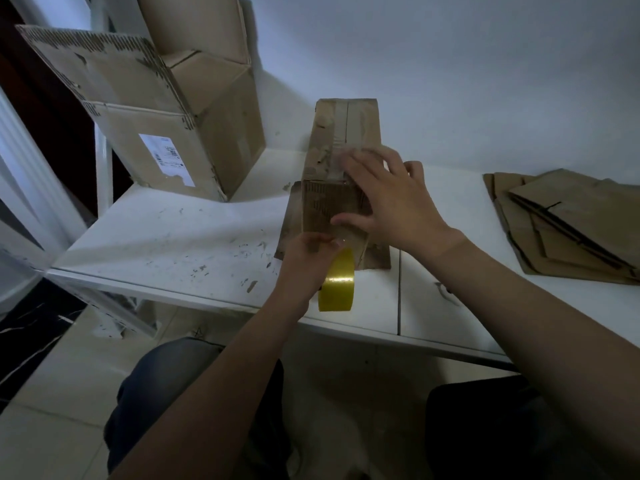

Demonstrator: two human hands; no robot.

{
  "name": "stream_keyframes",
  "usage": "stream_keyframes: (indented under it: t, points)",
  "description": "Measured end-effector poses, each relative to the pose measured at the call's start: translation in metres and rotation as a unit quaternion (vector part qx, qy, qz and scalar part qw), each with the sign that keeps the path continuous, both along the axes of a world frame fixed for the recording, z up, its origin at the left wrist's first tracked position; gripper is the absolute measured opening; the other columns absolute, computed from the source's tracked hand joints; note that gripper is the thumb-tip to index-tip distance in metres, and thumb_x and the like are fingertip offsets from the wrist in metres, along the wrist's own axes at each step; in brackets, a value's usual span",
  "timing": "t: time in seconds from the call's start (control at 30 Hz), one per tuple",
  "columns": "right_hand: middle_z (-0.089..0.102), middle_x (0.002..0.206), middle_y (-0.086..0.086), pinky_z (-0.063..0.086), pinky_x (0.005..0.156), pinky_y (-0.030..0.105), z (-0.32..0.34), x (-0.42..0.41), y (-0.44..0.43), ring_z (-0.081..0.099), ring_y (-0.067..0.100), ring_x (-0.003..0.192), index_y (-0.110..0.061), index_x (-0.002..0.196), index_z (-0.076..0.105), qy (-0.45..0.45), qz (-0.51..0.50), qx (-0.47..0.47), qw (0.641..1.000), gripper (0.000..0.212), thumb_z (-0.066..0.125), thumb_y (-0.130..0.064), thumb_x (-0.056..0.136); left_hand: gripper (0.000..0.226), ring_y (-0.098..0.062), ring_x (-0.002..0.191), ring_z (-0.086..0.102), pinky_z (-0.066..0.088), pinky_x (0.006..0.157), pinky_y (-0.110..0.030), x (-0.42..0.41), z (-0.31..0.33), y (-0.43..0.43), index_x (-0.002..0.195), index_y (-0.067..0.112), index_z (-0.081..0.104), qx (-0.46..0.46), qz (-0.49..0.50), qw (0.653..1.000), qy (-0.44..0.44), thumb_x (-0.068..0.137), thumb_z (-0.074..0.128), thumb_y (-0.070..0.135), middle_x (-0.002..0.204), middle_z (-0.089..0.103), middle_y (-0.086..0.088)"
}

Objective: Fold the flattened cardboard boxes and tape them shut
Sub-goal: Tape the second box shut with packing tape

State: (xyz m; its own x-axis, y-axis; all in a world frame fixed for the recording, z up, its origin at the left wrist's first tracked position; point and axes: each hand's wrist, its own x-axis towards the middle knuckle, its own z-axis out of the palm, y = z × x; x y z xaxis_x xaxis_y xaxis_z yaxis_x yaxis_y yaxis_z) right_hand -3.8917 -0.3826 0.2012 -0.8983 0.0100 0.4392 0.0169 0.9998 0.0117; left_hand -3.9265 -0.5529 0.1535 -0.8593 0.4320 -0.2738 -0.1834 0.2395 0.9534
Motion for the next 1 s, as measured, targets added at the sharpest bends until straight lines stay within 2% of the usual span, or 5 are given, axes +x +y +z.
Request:
stream_keyframes:
  t: [0.2,0.4,0.53,0.7,1.0]
  points:
    - [0.05,0.146,0.0,0.042,0.092,0.044,-0.014,0.061,0.032,0.045,0.03,0.125,-0.023,0.144,0.048,0.034,-0.077,-0.08,0.993,0.05,0.053,-0.045,0.099,0.029,-0.027,0.106,0.061,0.055,0.092,-0.049,0.006,0.003,0.003,0.122,0.025,0.056,-0.002,0.023,0.999,-0.028,0.096,0.061,0.037,0.119,0.059,-0.003]
    - [0.066,0.122,0.0,0.048,0.091,0.039,-0.067,0.108,0.077,0.052,0.026,0.12,-0.026,0.125,0.068,-0.249,-0.232,-0.143,0.929,0.033,0.063,-0.039,0.095,0.014,-0.027,0.108,0.06,0.052,0.097,-0.05,0.012,0.006,0.008,0.113,0.031,0.055,-0.012,0.062,0.997,-0.033,0.102,0.049,0.039,0.116,0.059,-0.002]
    - [0.066,0.119,0.001,0.05,0.09,0.039,-0.092,0.12,0.082,0.055,0.027,0.115,-0.022,0.12,0.068,-0.298,-0.285,-0.126,0.902,0.031,0.063,-0.038,0.094,0.02,-0.028,0.108,0.062,0.052,0.095,-0.05,0.015,0.006,0.01,0.119,0.031,0.053,-0.018,0.057,0.998,-0.025,0.101,0.052,0.04,0.12,0.061,-0.004]
    - [0.068,0.11,0.0,0.045,0.072,0.031,-0.099,0.124,0.086,0.061,0.022,0.099,-0.03,0.112,0.066,-0.282,-0.263,-0.134,0.913,0.019,0.065,-0.027,0.094,0.008,-0.01,0.067,0.069,0.052,0.064,-0.03,0.016,0.007,0.008,0.11,0.029,0.057,-0.02,0.054,0.998,-0.031,0.103,0.053,0.031,0.087,0.068,0.005]
    - [0.064,0.094,-0.006,0.052,0.069,0.035,-0.035,0.104,0.043,0.059,0.012,0.078,-0.029,0.112,0.073,0.016,-0.021,-0.259,0.965,0.021,0.068,-0.035,0.092,0.011,-0.027,0.104,0.066,0.055,0.089,-0.049,0.019,0.006,0.006,0.108,0.036,0.06,-0.02,0.05,0.998,-0.013,0.098,0.056,0.041,0.12,0.064,-0.004]
